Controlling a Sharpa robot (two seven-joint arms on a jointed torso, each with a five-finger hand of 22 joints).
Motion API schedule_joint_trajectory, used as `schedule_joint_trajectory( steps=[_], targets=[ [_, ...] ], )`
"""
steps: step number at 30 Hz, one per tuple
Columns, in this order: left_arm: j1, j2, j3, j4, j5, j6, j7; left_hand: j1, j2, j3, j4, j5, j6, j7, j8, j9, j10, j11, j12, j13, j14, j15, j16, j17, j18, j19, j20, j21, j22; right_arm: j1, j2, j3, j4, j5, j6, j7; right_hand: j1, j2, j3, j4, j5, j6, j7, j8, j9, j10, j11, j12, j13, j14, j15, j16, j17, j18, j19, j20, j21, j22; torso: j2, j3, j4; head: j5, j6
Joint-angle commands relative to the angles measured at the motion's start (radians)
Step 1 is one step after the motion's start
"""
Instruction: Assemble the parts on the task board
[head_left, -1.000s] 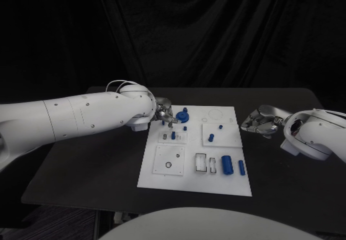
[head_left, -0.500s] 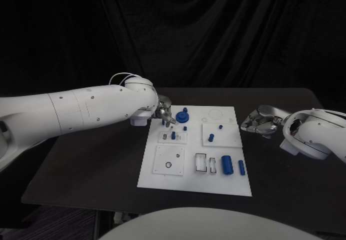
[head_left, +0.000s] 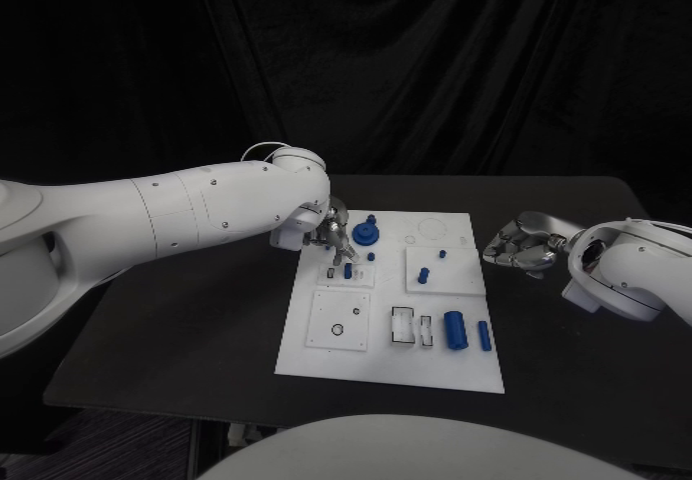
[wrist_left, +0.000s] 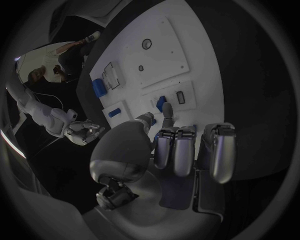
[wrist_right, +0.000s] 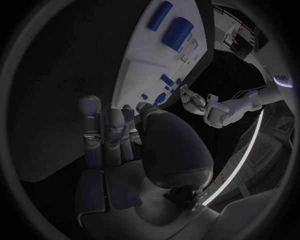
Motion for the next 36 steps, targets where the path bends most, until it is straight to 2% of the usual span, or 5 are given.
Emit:
schedule_joint_trajectory(
  steps=[1, 5, 11, 19, 36],
  targets=[
    [0.000, 0.007, 0.001, -0.016, 0.033, 0.048, -0.021, 0.002, 0.003, 0.007, -0.001, -0.001, 0.008, -0.001, -0.009, -0.006, 0.104, -0.005, 0.003, 0.261, 0.104, -0.001, 0.003, 0.263, 0.009, 0.049, -0.001, 0.005, 0.211, -0.002, -0.003, 0.001, 0.006, -0.005, 0.000, -0.009, 0.008, -0.001, 0.005, -0.001, 0.005, 0.000, 0.006, -0.004, -0.001, -0.006, 0.003, -0.006, -0.001, -0.008, 0.001, -0.005, -0.001, 0.008, -0.010, 0.000, -0.003, -0.001, 0.003, -0.0004, -0.0012, 0.001, 0.000],
    [-0.002, 0.011, 0.001, -0.025, 0.034, 0.037, -0.021, 0.000, 0.007, 0.012, -0.001, 0.003, 0.009, 0.000, -0.019, -0.014, 0.104, -0.005, 0.003, 0.261, 0.104, -0.002, 0.003, 0.263, 0.009, 0.048, -0.001, 0.003, 0.210, -0.002, -0.005, 0.001, 0.009, -0.005, 0.000, -0.010, 0.010, -0.002, 0.006, -0.001, 0.006, 0.000, 0.006, -0.004, -0.002, -0.006, 0.003, -0.005, -0.001, -0.008, 0.001, -0.005, 0.000, 0.008, -0.010, 0.000, -0.005, -0.001, 0.004, -0.0017, 0.0009, 0.001, 0.000],
    [-0.005, 0.016, 0.001, -0.029, 0.034, 0.015, -0.017, -0.003, 0.007, 0.018, -0.001, 0.011, 0.010, 0.002, -0.034, -0.030, 0.104, -0.003, 0.003, 0.261, 0.104, -0.001, 0.003, 0.263, 0.009, 0.048, -0.002, 0.002, 0.210, -0.002, -0.007, 0.001, 0.012, -0.005, 0.002, -0.012, 0.010, -0.002, 0.006, -0.001, 0.006, 0.000, 0.006, -0.004, -0.002, -0.006, 0.003, -0.005, -0.001, -0.008, 0.001, -0.005, 0.000, 0.008, -0.010, 0.000, -0.005, -0.001, 0.007, -0.0010, 0.0019, 0.002, 0.000],
    [-0.009, 0.022, 0.001, -0.032, 0.034, -0.012, -0.010, -0.007, 0.008, 0.024, -0.001, 0.020, 0.013, 0.004, -0.048, -0.043, 0.104, -0.002, 0.003, 0.261, 0.104, 0.000, 0.003, 0.263, 0.011, 0.045, -0.001, -0.002, 0.208, -0.002, -0.008, 0.001, 0.015, -0.005, 0.003, -0.012, 0.010, -0.002, 0.006, -0.001, 0.006, 0.000, 0.006, -0.004, -0.002, -0.006, 0.003, -0.005, -0.001, -0.008, 0.001, -0.005, 0.000, 0.008, -0.010, 0.000, -0.005, -0.001, 0.007, -0.0020, 0.0037, 0.002, 0.000],
    [-0.026, 0.034, 0.001, -0.043, 0.034, -0.019, -0.008, -0.007, 0.008, 0.031, -0.003, 0.026, 0.014, 0.005, -0.060, -0.055, 0.104, 0.000, 0.003, 0.261, 0.104, 0.002, 0.003, 0.263, 0.013, 0.040, 0.001, -0.010, 0.203, -0.002, -0.007, 0.001, 0.015, -0.005, 0.005, -0.012, 0.011, -0.002, 0.008, -0.002, 0.008, 0.000, 0.006, -0.004, -0.002, -0.007, 0.003, -0.006, -0.002, -0.009, 0.001, -0.006, -0.001, 0.009, -0.011, 0.001, -0.008, -0.002, 0.005, -0.0018, 0.0033, 0.000, 0.000]
  ],
)
